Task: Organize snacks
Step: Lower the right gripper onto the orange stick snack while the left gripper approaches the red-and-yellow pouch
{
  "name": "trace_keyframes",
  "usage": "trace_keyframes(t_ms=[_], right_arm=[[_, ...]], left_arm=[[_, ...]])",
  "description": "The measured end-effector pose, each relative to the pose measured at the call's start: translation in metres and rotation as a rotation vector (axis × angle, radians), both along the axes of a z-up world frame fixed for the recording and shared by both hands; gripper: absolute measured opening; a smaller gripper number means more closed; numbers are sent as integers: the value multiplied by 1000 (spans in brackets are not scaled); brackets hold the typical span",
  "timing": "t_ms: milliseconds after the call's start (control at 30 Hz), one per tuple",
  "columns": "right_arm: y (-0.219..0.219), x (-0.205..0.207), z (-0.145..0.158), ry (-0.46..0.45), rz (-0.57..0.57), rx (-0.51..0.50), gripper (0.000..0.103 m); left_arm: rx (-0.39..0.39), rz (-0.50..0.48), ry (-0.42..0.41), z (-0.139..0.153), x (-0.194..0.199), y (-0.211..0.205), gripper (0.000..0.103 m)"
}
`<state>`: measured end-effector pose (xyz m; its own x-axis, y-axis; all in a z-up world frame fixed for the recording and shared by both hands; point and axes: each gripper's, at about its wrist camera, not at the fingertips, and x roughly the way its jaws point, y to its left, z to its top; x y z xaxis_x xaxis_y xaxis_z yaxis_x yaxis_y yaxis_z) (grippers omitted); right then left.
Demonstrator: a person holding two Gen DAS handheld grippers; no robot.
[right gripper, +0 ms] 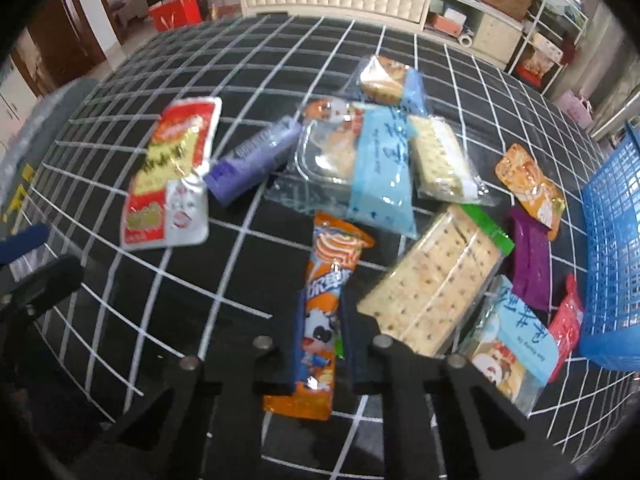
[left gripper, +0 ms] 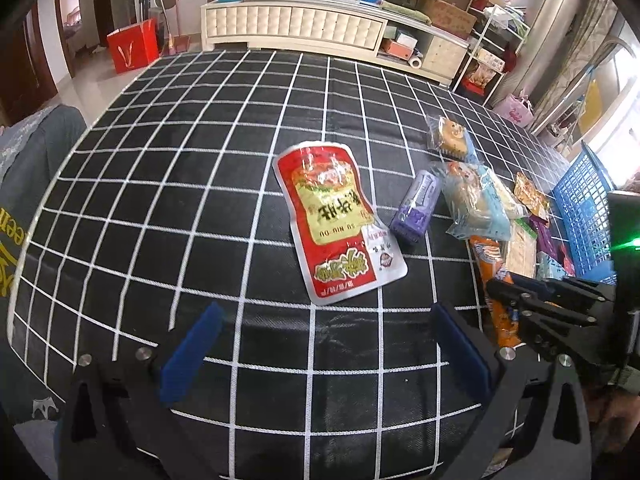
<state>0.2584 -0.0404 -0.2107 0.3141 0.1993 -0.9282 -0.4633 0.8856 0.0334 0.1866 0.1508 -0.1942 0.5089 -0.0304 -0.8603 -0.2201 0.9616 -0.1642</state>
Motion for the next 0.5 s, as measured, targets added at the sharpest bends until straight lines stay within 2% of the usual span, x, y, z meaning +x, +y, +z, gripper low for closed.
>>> trace_keyframes(t_ms=[200, 500], right_arm=[[-9, 0, 32, -41, 2, 97, 19], [-7, 17, 33, -3, -5, 169, 19]], left_arm=[[3, -5, 1, 9, 17, 6, 103], [-25, -5, 74, -1, 66, 7, 103]])
